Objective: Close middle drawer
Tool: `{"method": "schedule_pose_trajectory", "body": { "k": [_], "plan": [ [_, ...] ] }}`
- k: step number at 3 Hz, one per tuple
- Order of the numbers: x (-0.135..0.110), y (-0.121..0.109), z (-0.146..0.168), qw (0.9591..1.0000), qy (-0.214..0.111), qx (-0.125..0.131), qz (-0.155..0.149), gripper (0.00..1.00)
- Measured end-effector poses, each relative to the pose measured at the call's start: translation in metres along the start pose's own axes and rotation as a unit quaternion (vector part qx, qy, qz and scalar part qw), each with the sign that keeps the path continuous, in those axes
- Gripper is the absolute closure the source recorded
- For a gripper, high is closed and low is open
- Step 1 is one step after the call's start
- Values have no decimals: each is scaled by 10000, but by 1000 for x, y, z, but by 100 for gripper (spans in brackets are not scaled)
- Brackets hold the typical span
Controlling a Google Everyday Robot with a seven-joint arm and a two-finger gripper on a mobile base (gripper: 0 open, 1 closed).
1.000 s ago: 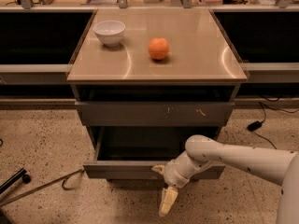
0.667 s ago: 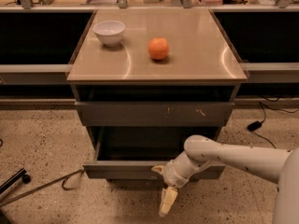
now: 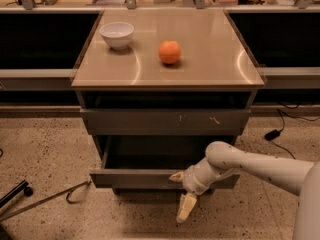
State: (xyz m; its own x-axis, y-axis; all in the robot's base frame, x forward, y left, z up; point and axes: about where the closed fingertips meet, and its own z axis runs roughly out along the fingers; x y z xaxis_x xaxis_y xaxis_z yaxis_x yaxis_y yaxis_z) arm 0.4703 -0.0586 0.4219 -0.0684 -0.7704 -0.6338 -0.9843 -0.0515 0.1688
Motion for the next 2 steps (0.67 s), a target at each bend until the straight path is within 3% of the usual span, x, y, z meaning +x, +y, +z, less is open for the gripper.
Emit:
{"method": "schedule_pose_trajectory", "body": {
  "k": [1,2],
  "plan": [
    [-9,-44,-18,9993,-55,331,-169,0],
    [-8,-44,-17,9993,-55,322,-165,0]
  ]
}}
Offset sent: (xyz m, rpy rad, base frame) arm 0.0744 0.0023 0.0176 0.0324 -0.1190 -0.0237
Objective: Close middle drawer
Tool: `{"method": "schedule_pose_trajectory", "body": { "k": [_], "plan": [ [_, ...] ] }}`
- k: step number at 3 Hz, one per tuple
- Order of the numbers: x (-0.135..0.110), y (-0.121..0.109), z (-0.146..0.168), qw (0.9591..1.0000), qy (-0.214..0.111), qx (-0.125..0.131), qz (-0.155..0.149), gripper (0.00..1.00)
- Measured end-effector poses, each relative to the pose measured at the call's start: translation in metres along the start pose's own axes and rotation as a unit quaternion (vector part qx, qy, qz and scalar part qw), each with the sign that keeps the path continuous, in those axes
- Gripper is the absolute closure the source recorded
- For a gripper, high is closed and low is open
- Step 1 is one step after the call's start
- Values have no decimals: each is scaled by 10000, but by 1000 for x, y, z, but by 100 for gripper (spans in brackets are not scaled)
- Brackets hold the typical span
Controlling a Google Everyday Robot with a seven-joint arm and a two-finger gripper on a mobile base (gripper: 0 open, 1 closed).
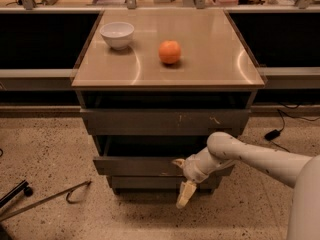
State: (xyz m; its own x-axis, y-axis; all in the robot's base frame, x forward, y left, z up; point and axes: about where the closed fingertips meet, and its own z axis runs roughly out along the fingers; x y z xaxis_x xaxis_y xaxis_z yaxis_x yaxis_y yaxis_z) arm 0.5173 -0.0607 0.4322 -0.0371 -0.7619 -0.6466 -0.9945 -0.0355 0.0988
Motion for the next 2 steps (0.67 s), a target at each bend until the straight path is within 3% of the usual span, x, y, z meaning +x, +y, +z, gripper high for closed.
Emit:
{"method": "schedule_pose_trajectory", "body": {
  "k": [2],
  "plan": [
    [15,-26,18,9997,122,-128,181,0]
  ]
}}
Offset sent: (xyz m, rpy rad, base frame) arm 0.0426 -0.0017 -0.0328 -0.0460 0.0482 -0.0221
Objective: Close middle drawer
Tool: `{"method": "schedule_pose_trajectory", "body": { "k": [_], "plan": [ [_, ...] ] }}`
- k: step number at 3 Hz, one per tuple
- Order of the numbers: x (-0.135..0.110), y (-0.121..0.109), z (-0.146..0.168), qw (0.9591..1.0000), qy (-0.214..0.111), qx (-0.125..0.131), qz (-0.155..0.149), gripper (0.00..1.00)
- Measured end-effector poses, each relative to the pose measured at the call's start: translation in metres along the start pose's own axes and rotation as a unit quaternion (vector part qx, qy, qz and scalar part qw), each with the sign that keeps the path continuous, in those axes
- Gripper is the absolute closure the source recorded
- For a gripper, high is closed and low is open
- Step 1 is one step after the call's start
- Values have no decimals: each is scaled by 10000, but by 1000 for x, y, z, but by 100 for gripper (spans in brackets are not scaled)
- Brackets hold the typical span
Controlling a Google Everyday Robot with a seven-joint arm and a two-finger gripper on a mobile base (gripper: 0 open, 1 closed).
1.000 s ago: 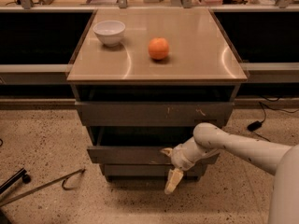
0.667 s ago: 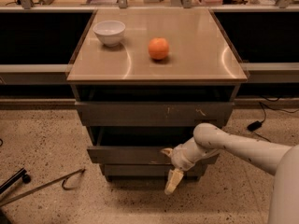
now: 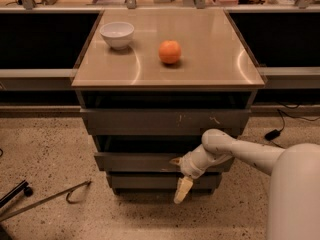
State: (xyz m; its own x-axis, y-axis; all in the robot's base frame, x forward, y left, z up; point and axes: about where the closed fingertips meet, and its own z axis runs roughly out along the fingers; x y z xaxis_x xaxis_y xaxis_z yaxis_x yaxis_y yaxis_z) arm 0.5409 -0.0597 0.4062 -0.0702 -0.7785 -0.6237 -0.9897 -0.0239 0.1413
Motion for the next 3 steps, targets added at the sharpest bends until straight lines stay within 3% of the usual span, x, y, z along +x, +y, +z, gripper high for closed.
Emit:
{"method": "schedule_pose_trajectory", "body": {
  "k": [1,2,3],
  "plan": [
    [-5,-13,-2,9998,-118,185,-30,0],
    [-5,-13,-2,9998,-112,186,-30,0],
    [-6,-22,-2,9985,132,522,-77,0]
  ]
}}
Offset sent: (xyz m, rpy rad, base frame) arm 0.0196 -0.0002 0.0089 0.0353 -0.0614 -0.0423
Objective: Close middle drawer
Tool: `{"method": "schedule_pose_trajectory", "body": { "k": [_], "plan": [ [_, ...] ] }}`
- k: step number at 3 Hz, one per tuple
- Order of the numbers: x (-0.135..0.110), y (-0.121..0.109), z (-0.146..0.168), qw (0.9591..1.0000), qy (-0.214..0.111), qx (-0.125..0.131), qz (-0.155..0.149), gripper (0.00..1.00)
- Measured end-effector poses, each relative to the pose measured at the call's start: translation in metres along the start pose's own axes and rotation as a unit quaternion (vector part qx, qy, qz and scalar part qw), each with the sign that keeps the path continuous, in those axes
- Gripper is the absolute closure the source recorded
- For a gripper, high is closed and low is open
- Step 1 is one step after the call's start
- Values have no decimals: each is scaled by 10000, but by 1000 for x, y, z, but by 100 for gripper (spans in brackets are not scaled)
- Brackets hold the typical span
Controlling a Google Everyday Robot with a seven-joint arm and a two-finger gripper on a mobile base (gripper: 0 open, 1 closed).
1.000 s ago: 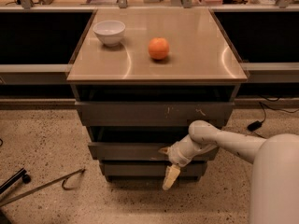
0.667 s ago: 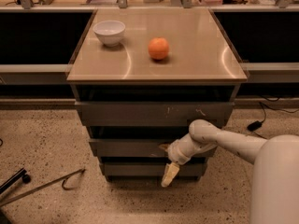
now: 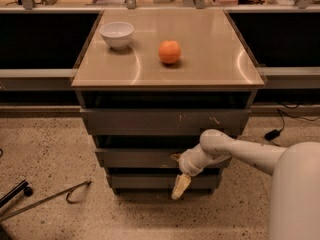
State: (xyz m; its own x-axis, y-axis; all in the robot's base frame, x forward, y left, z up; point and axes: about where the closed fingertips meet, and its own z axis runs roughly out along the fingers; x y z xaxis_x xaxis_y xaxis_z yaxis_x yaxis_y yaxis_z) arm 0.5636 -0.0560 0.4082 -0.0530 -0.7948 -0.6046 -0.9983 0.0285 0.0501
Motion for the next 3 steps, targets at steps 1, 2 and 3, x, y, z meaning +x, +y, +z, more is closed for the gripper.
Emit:
{"method": "schedule_pose_trajectory", "body": {
  "k": [1,2,3],
  "plan": [
    [-5,-8,-2,9974,440,569,-51,0],
    [-8,-21,-6,9932,554,1022,-2,0],
    [-8,-21,-6,9932,554,1022,-2,0]
  ]
}}
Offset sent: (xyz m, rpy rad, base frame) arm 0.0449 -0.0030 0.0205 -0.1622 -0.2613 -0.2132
